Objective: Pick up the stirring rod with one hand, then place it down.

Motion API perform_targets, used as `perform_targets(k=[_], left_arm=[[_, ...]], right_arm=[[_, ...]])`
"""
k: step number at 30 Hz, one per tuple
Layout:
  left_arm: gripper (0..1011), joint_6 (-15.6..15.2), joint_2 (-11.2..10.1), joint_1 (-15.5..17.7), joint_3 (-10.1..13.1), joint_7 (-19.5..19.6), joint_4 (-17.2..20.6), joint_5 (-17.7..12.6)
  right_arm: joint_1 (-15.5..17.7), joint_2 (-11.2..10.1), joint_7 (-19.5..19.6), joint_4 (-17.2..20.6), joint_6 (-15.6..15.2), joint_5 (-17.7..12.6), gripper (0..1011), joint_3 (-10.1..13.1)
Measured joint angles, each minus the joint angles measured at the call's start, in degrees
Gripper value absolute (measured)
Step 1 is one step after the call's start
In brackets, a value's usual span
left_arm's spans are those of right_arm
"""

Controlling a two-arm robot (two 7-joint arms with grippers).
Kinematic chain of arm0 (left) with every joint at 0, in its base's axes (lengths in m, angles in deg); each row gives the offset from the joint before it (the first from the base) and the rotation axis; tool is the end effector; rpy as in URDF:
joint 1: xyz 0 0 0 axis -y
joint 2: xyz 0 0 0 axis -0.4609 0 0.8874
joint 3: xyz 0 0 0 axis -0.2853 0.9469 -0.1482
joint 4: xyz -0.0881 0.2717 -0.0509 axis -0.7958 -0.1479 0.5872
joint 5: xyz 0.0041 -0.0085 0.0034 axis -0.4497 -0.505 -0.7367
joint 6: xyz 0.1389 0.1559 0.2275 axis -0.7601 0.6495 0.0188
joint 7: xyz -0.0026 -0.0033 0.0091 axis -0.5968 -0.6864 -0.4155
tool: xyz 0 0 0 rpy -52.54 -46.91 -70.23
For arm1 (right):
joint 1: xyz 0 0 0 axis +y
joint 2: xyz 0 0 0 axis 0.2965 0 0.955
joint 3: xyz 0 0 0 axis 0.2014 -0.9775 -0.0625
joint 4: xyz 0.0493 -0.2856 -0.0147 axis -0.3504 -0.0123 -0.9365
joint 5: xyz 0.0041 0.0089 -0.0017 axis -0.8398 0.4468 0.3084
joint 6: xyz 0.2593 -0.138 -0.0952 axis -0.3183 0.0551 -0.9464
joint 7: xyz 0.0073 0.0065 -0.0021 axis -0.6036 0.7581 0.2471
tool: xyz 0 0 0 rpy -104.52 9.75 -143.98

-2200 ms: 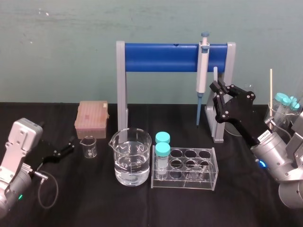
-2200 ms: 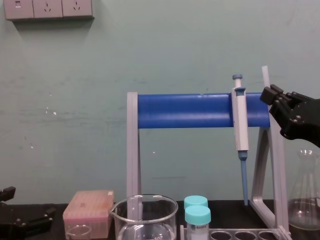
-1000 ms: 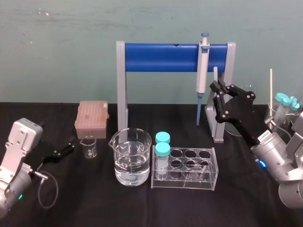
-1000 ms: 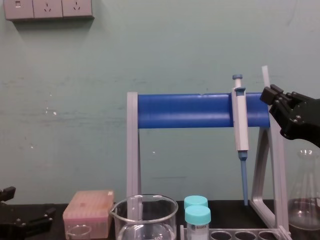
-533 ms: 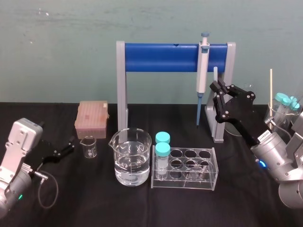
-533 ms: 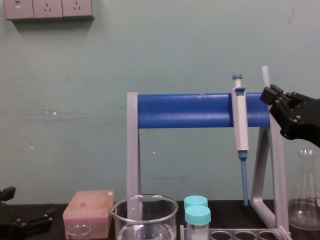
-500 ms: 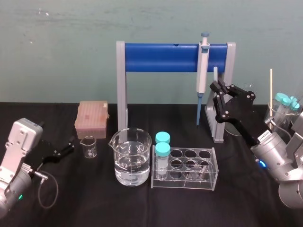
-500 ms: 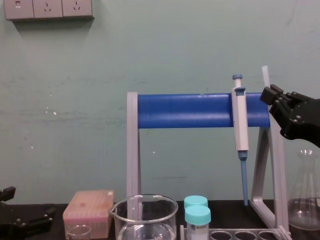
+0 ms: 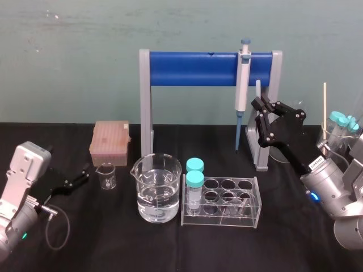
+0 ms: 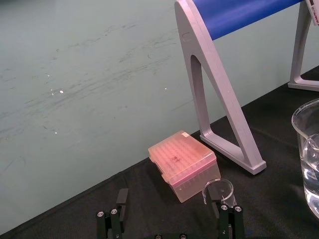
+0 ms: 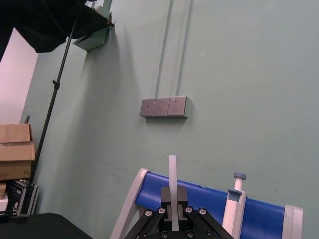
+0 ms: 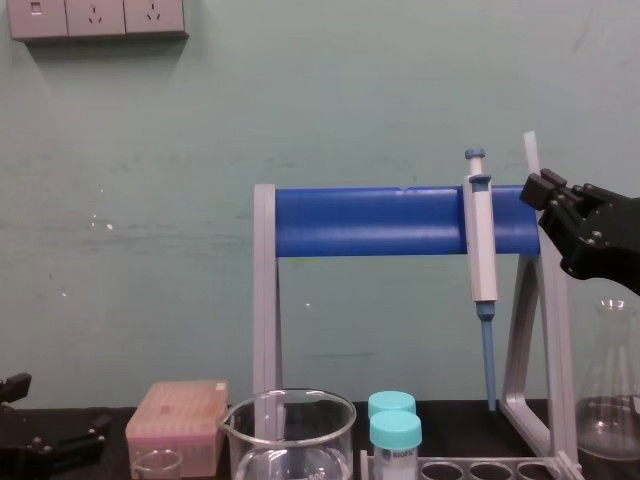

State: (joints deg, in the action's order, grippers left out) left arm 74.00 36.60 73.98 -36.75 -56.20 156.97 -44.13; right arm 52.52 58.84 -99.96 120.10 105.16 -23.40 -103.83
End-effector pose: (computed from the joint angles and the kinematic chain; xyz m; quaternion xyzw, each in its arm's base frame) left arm 0.3581 0.0827 -0.3024 0.1416 -0.1324 0.5799 0.7913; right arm 0.4164 -0.0509 -0.2885 0.1815 -0.2148 -0.4135 0.8660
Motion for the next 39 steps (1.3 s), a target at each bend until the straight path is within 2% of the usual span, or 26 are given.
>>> perform_targets(k=[31,39], left_arm=[[1000,0.0,0.0,0.0,0.0,0.0,0.0,0.0],[1000,0.0,0.0,0.0,0.0,0.0,0.0,0.0]], right_arm=[[0.0,0.0,0.0,0.0,0.0,0.0,60,0.0],[1.4,-0.8,-3.3,2.4,-3.6,-2.7,60,0.5]])
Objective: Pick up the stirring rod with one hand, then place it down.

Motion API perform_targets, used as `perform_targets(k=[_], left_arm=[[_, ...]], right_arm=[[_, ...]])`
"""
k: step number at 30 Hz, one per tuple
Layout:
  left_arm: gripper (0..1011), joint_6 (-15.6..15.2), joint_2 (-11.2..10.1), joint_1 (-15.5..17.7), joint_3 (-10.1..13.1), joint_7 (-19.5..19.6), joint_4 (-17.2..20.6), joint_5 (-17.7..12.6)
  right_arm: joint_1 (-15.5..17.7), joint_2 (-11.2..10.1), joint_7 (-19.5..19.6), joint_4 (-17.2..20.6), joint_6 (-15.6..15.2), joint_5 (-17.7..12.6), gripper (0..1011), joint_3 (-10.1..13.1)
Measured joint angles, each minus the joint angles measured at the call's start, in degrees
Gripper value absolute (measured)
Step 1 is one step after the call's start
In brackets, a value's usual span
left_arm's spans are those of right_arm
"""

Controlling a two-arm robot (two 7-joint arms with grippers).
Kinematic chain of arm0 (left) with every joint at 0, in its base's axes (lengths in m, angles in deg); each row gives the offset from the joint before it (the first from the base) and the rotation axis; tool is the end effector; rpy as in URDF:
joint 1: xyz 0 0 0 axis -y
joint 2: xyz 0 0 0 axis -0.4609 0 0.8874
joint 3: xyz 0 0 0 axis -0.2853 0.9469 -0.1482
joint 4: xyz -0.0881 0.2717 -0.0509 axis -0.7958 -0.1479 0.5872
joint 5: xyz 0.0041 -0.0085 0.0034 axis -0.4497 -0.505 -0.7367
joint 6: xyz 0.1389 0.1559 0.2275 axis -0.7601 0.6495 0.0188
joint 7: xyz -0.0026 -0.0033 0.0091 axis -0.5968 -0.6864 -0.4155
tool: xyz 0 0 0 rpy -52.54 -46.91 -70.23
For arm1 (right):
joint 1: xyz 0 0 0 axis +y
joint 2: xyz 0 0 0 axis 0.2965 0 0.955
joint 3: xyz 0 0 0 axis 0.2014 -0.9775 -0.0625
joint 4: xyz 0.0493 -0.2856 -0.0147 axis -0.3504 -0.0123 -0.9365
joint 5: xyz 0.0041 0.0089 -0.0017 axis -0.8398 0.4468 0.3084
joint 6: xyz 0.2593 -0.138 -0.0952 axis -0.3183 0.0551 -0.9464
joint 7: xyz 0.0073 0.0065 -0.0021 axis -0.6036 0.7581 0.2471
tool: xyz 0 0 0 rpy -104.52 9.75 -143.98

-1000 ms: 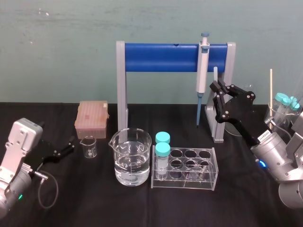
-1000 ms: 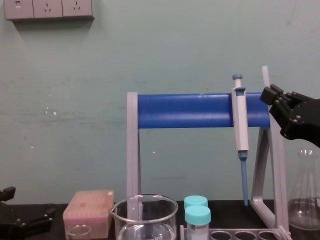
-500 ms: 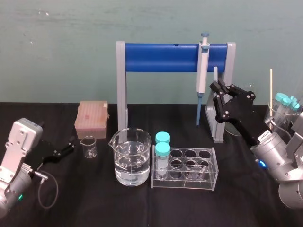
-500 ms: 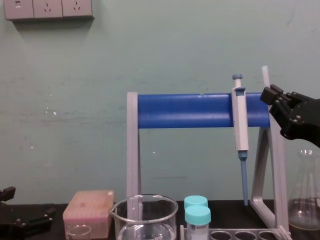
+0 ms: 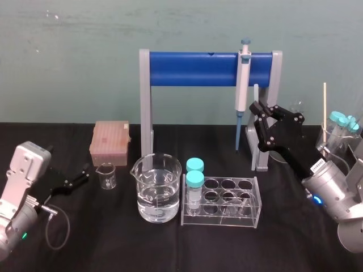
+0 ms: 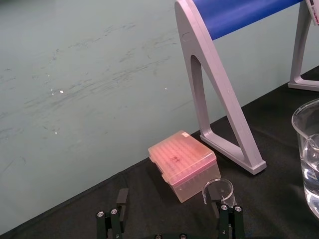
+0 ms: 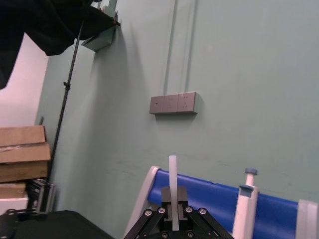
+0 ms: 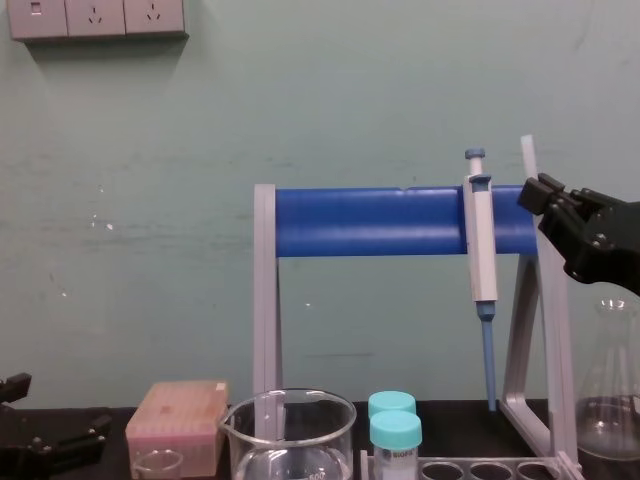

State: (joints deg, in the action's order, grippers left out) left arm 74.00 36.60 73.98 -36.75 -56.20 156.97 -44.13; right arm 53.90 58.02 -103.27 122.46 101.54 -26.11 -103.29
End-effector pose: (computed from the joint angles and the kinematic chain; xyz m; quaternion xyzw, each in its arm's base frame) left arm 0.3581 0.0827 -0.3024 0.1416 -0.1324 0.5799 0.7913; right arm 0.4105 -0.0542 -0.2853 0.1805 -0.1895 -0.3944 0.8809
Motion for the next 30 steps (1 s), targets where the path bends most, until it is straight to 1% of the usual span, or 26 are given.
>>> perform_targets(k=[7,15,18,24,30], left_arm=[[1000,0.0,0.0,0.0,0.0,0.0,0.0,0.0],[1000,0.0,0.0,0.0,0.0,0.0,0.0,0.0],[1000,0.0,0.0,0.0,0.0,0.0,0.0,0.0],[1000,0.0,0.0,0.0,0.0,0.0,0.0,0.0],[1000,0.0,0.0,0.0,0.0,0.0,0.0,0.0]], right_arm=[[1.4,-0.3,-2.0,2.0,-3.1,-1.5,60,0.3],[3.0,-0.6,-2.8,3.4,-6.8,-1.7,60,0.6],[3.2,-0.6,-2.9,3.5,-7.6,-1.7,60,0.6],[3.5,-0.4,-3.0,3.0,-10.0,-2.0,60,0.7],[3.3,-0.2,-3.4,2.0,-11.0,-2.4,60,0.6]])
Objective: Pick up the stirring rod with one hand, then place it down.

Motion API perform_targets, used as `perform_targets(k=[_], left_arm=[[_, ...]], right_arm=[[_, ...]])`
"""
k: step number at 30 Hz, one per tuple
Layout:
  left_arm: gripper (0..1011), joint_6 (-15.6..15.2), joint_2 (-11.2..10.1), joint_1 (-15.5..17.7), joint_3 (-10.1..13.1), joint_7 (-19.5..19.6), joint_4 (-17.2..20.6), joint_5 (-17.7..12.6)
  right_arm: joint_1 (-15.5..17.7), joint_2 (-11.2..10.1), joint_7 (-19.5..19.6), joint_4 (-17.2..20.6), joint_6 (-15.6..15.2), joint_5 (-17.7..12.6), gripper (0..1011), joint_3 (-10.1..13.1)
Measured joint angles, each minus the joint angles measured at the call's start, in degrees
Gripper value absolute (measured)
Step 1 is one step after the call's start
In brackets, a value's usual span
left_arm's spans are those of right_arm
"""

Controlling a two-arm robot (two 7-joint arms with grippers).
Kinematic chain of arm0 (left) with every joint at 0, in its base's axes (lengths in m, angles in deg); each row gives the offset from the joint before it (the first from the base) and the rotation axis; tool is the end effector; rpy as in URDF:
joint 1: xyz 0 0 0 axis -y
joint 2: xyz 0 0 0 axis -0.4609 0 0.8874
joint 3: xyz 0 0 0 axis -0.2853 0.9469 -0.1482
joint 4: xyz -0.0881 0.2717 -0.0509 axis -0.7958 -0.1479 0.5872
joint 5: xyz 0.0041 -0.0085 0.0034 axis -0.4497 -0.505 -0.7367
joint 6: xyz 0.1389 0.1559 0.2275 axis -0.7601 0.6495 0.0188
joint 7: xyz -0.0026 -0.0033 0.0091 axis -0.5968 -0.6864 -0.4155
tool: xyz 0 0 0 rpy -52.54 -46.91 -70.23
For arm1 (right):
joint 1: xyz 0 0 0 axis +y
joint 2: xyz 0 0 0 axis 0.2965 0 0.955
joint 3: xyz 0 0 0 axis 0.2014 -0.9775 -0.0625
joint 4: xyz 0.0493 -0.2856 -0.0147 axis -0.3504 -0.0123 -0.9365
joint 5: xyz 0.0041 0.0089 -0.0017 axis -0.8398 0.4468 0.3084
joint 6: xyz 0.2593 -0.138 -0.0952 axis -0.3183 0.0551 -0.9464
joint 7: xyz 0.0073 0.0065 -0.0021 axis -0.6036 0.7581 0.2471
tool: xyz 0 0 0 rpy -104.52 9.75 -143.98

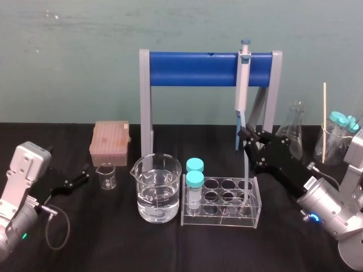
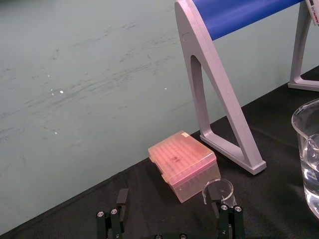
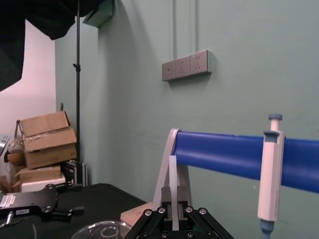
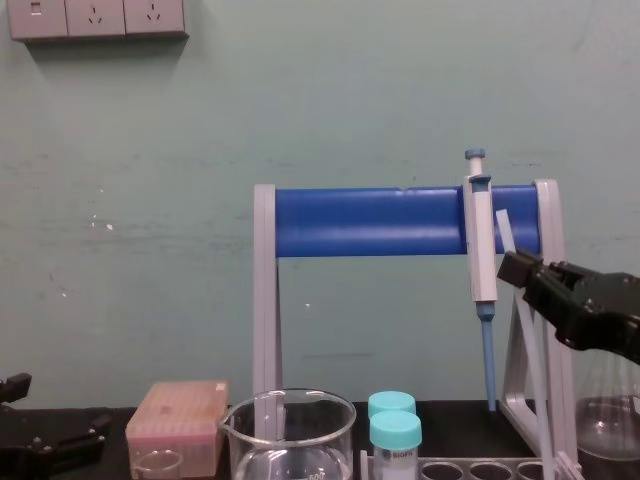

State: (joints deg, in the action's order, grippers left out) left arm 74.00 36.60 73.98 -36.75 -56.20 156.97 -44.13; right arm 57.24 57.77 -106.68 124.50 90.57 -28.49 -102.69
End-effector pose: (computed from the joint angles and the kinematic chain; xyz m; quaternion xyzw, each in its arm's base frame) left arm 0.3581 0.0827 -0.3024 0.1416 -0.1324 0.5799 0.7913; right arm 0.3952 -0.0541 -0.2987 0.1455 -0.0912 -0.3747 0.9111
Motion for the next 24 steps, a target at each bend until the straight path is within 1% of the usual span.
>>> perform_targets(k=[3,11,20,24], left_arm=[[1000,0.0,0.0,0.0,0.0,0.0,0.0,0.0],[1000,0.0,0.0,0.0,0.0,0.0,0.0,0.0],[1000,0.0,0.0,0.0,0.0,0.0,0.0,0.0],[1000,0.0,0.0,0.0,0.0,0.0,0.0,0.0]], right_arm=[[-0.4,0.1,-0.7,-0.8,-0.5,-0.3,60,-0.3],[-1.3,0.2,-1.8,-2.7,-0.7,-0.3,60,-1.3],[-2.7,0.2,-2.6,-5.7,-0.5,0.9,60,-2.4],[-3.0,0.1,-2.7,-6.3,-0.9,1.4,60,-2.9]])
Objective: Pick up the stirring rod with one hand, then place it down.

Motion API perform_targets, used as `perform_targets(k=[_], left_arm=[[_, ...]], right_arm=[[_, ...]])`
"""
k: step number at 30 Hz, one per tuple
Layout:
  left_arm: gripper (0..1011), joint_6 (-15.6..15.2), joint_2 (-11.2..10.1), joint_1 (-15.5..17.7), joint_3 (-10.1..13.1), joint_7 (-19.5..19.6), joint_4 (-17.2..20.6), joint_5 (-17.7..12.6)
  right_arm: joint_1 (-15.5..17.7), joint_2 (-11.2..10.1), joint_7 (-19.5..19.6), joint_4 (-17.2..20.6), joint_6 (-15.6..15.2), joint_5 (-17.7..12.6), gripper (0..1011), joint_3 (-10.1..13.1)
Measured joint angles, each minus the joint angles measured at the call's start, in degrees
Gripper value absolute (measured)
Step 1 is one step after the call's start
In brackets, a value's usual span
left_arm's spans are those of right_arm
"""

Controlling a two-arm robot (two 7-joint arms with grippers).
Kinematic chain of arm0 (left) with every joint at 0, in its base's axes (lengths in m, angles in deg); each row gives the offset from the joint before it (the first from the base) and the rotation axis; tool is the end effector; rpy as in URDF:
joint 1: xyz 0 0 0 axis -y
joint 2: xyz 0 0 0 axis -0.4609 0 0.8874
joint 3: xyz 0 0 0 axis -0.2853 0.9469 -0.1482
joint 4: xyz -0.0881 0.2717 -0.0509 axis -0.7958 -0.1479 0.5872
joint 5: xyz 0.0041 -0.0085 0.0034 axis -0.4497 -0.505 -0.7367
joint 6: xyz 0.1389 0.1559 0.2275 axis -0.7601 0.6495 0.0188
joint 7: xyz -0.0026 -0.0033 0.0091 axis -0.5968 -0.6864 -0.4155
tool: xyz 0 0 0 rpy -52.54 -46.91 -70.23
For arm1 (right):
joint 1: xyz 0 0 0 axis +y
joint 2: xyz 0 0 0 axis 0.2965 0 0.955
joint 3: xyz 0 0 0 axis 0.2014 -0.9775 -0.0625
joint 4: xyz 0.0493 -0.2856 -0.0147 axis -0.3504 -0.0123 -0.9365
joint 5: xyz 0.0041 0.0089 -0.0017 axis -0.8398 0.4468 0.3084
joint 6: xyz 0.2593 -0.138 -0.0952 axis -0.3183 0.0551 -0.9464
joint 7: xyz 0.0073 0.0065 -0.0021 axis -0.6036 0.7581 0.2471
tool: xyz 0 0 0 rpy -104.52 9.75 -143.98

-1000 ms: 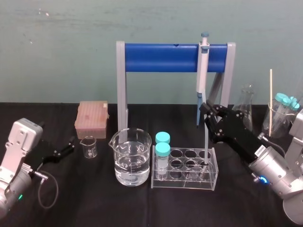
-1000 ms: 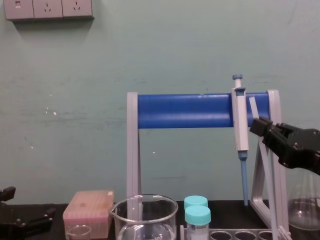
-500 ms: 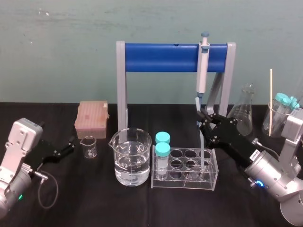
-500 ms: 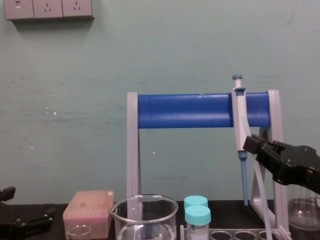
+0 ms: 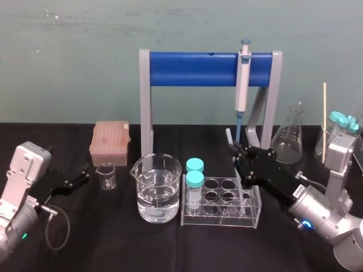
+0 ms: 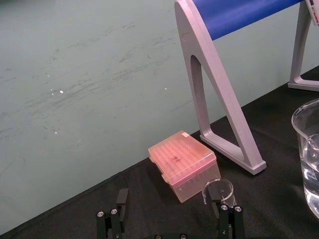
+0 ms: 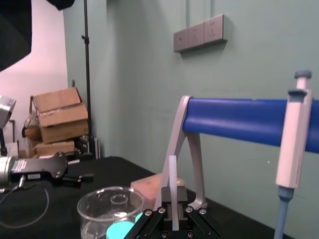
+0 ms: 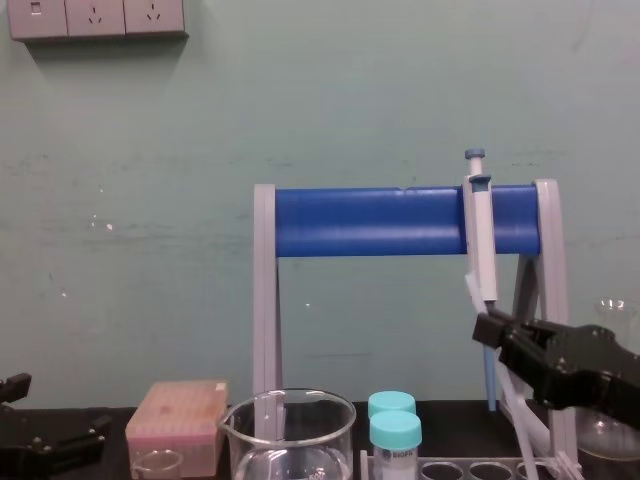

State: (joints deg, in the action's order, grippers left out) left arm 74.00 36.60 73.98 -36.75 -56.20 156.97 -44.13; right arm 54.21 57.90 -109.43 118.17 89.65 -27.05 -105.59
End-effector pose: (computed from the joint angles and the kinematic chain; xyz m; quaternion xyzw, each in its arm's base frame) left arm 0.3581 0.0827 -0.3024 0.1416 -0.1324 0.5799 0.7913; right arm 0.4057 -0.0539 -0.3157 0.1028 -0.0698 -0.3514 0.9280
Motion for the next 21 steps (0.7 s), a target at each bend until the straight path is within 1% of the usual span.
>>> perform_targets(k=[3,10,21], left_arm=[[1000,0.0,0.0,0.0,0.0,0.0,0.0,0.0],[1000,0.0,0.0,0.0,0.0,0.0,0.0,0.0],[1000,0.0,0.0,0.0,0.0,0.0,0.0,0.0]], right_arm=[[-0.4,-0.2,-0.1,-0.7,-0.7,0.5,60,-0.6],[-0.9,-0.4,-0.3,-1.6,-1.6,1.0,60,-1.3],[-0.9,-0.5,-0.2,-1.7,-1.6,1.2,60,-1.4]])
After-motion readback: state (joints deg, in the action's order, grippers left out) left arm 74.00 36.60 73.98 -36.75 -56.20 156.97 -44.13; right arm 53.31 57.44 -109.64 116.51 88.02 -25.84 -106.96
